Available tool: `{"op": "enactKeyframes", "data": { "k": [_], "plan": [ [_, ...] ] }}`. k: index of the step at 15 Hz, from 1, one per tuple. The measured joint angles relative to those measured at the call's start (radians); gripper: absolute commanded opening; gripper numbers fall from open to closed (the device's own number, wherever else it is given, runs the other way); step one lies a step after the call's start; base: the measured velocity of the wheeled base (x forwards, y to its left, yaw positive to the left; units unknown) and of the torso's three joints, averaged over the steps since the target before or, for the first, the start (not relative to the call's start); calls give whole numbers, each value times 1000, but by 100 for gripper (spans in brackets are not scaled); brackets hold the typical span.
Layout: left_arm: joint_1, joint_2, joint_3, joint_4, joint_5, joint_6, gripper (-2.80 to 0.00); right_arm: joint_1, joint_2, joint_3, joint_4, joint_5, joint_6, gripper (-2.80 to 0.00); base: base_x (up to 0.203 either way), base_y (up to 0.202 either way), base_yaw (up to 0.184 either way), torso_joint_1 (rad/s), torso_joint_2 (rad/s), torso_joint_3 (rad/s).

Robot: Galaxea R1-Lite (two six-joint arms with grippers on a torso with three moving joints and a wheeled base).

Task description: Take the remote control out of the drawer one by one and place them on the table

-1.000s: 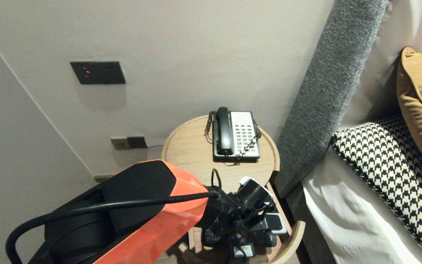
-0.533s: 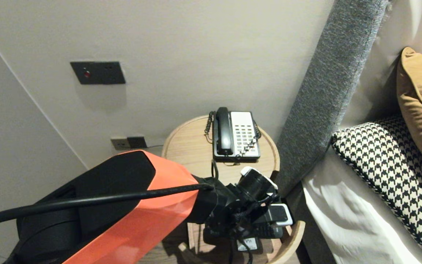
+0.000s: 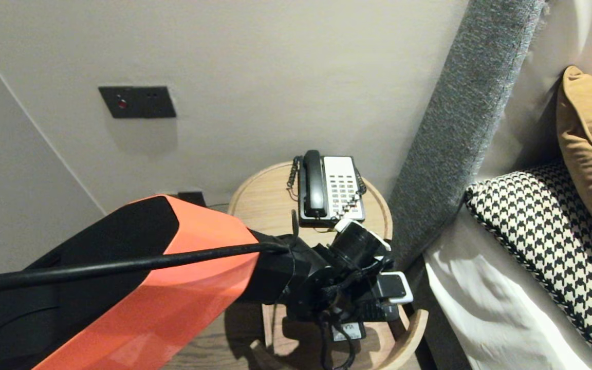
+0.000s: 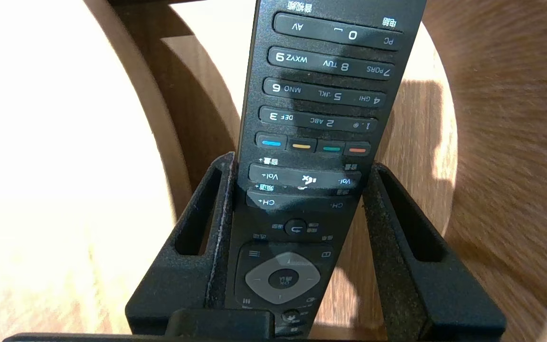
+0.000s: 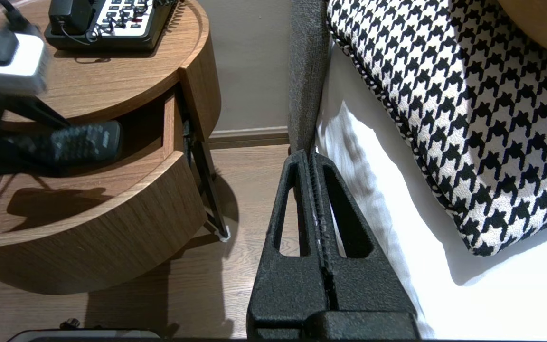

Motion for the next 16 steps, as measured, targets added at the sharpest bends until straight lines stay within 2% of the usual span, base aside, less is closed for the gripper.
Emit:
{"op": "enactKeyframes", "data": {
  "k": [7, 11, 16],
  "plan": [
    [0, -75, 0, 21, 21, -8, -280, 0, 0, 0, 0, 0, 0, -280, 0, 0, 0, 0, 0, 0],
    [16, -117, -10, 61, 23, -75, -280, 0, 0, 0, 0, 0, 0, -280, 0, 0, 0, 0, 0, 0],
    [72, -171, -31, 124, 55, -156, -280, 0, 0, 0, 0, 0, 0, -280, 0, 0, 0, 0, 0, 0]
  ]
}}
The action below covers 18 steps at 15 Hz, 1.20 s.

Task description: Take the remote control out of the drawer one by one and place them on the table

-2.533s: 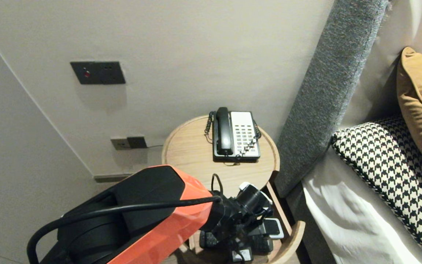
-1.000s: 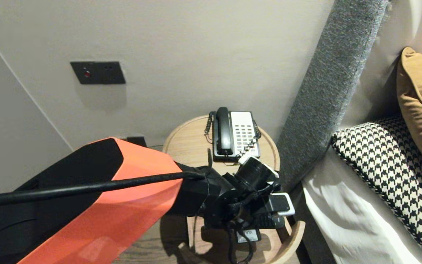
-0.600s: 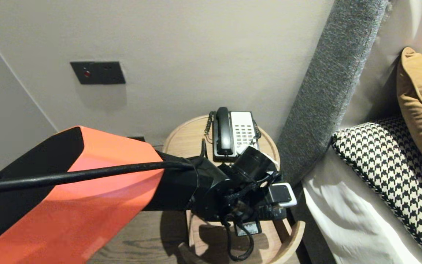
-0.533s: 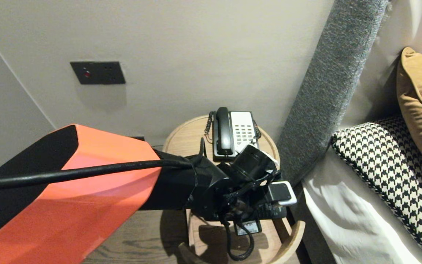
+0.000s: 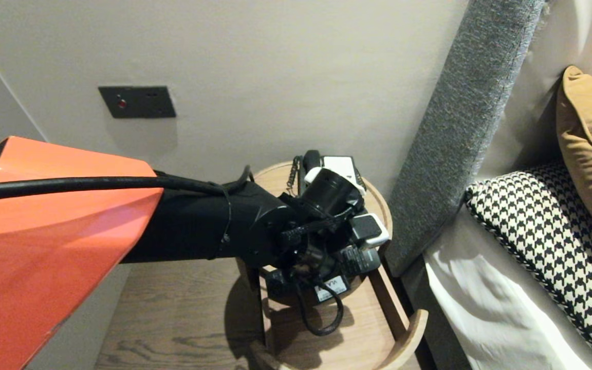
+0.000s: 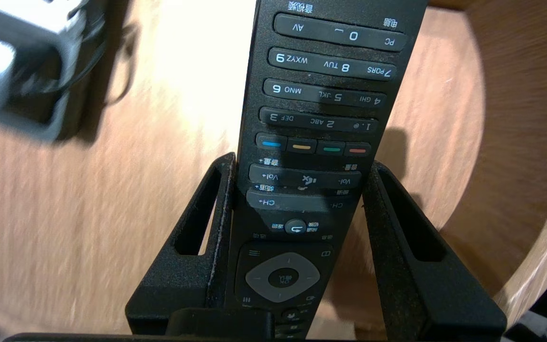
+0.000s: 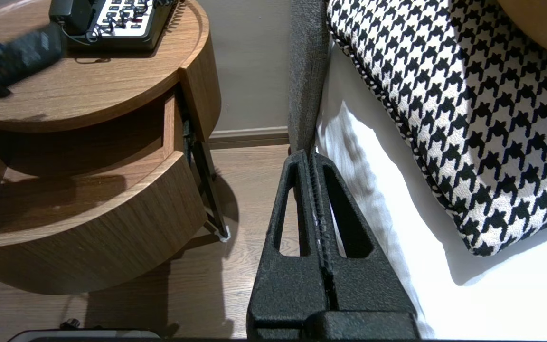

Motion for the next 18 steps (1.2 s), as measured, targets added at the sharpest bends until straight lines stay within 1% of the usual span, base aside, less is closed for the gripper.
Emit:
{"op": "enactKeyframes", "data": {
  "k": [2, 3, 6, 9, 13, 14, 16, 18],
  "plan": [
    [19, -18, -8, 7, 49, -50, -280, 0, 0, 0, 0, 0, 0, -280, 0, 0, 0, 0, 0, 0],
    [27, -23, -18, 13, 58, -75, -280, 0, 0, 0, 0, 0, 0, -280, 0, 0, 0, 0, 0, 0],
    [52, -28, -59, 67, 80, -193, -280, 0, 0, 0, 0, 0, 0, -280, 0, 0, 0, 0, 0, 0],
    [95, -19, -105, 106, 110, -373, -280, 0, 0, 0, 0, 0, 0, -280, 0, 0, 0, 0, 0, 0],
    [147, -10, -123, 144, 138, -614, -280, 0, 0, 0, 0, 0, 0, -280, 0, 0, 0, 0, 0, 0],
    [162, -9, -129, 146, 142, -663, -280, 0, 0, 0, 0, 0, 0, -280, 0, 0, 0, 0, 0, 0],
    [187, -6, -152, 156, 154, -740, -280, 0, 0, 0, 0, 0, 0, -280, 0, 0, 0, 0, 0, 0],
    [204, -1, -181, 173, 200, -786, -280, 0, 0, 0, 0, 0, 0, -280, 0, 0, 0, 0, 0, 0]
  ]
}}
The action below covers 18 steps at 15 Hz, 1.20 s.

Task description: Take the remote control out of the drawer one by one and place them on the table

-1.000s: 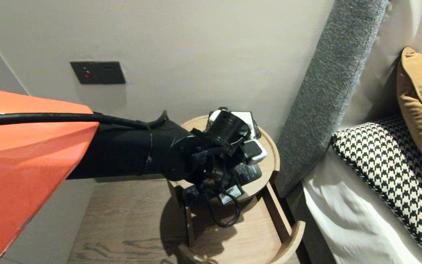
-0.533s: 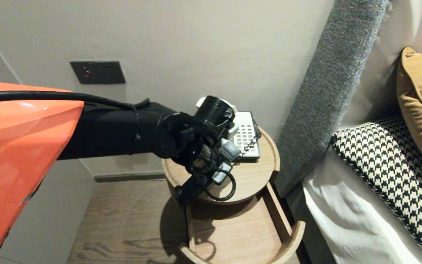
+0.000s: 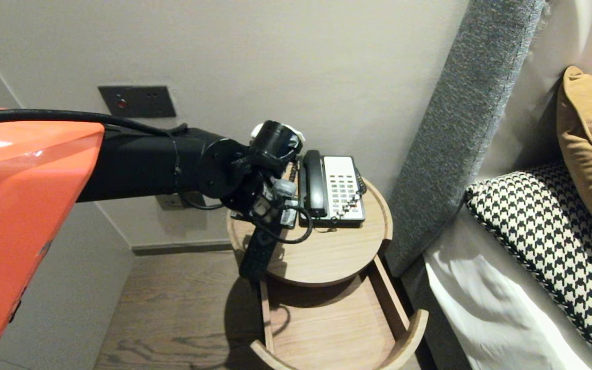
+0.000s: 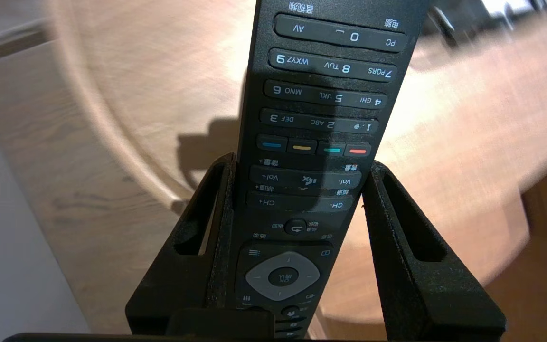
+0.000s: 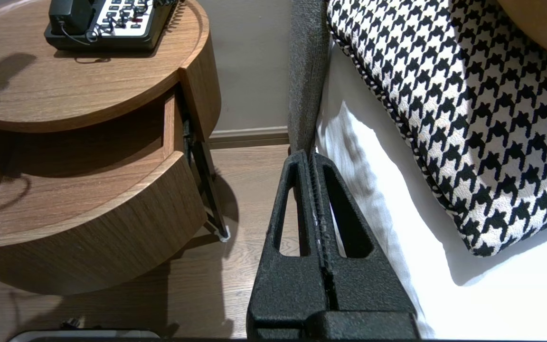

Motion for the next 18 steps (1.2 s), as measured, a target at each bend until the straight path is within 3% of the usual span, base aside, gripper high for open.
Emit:
{"op": "enactKeyframes", "data": {
  "k": [3, 6, 9, 18],
  "plan": [
    [16, 10, -53, 68, 14, -68, -280, 0, 0, 0, 0, 0, 0, -280, 0, 0, 0, 0, 0, 0],
    [32, 41, -111, 153, 12, -199, -280, 0, 0, 0, 0, 0, 0, -280, 0, 0, 0, 0, 0, 0],
    [37, 68, -124, 163, 8, -285, -280, 0, 0, 0, 0, 0, 0, -280, 0, 0, 0, 0, 0, 0],
    [50, 113, -138, 94, -29, -327, -280, 0, 0, 0, 0, 0, 0, -280, 0, 0, 0, 0, 0, 0]
  ]
}}
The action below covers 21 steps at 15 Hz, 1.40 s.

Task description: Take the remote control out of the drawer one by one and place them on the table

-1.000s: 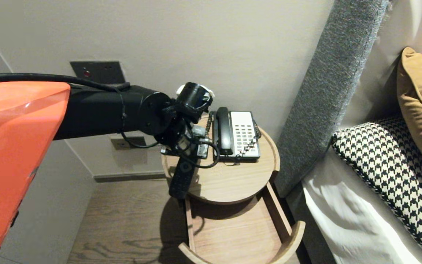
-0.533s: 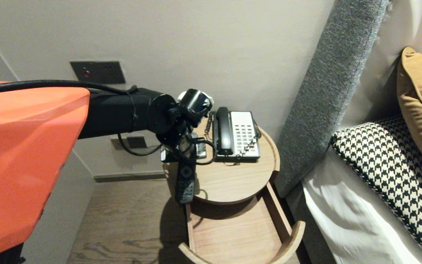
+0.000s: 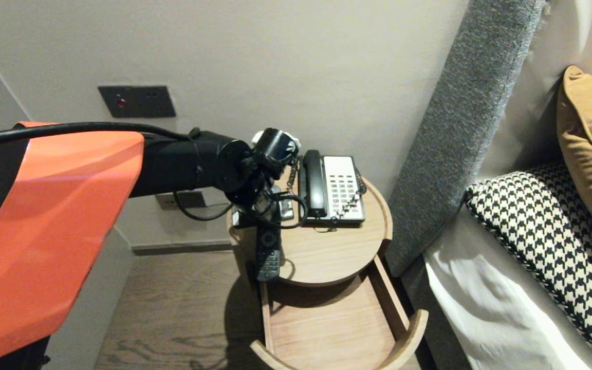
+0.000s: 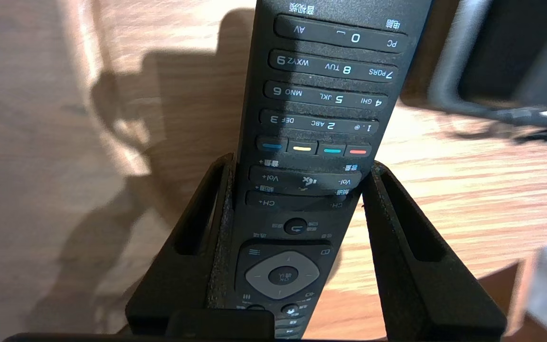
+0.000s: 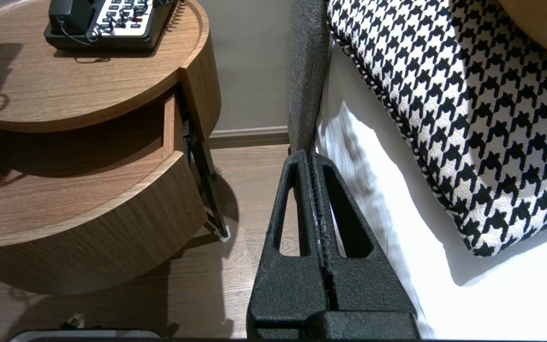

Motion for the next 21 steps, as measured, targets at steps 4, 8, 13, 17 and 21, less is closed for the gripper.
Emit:
{"op": "enactKeyframes", "data": {
  "k": [4, 8, 13, 17, 21],
  "plan": [
    [2, 4, 0, 4, -3, -1, -280, 0, 0, 0, 0, 0, 0, -280, 0, 0, 0, 0, 0, 0],
    [2, 15, 1, 11, -5, -1, -280, 0, 0, 0, 0, 0, 0, -280, 0, 0, 0, 0, 0, 0],
    [1, 38, 0, 5, -13, 1, -280, 0, 0, 0, 0, 0, 0, -280, 0, 0, 0, 0, 0, 0],
    [10, 60, -1, -23, -33, -1, -280, 0, 0, 0, 0, 0, 0, -280, 0, 0, 0, 0, 0, 0],
    [22, 73, -1, -81, -33, -2, -280, 0, 0, 0, 0, 0, 0, -280, 0, 0, 0, 0, 0, 0]
  ]
}}
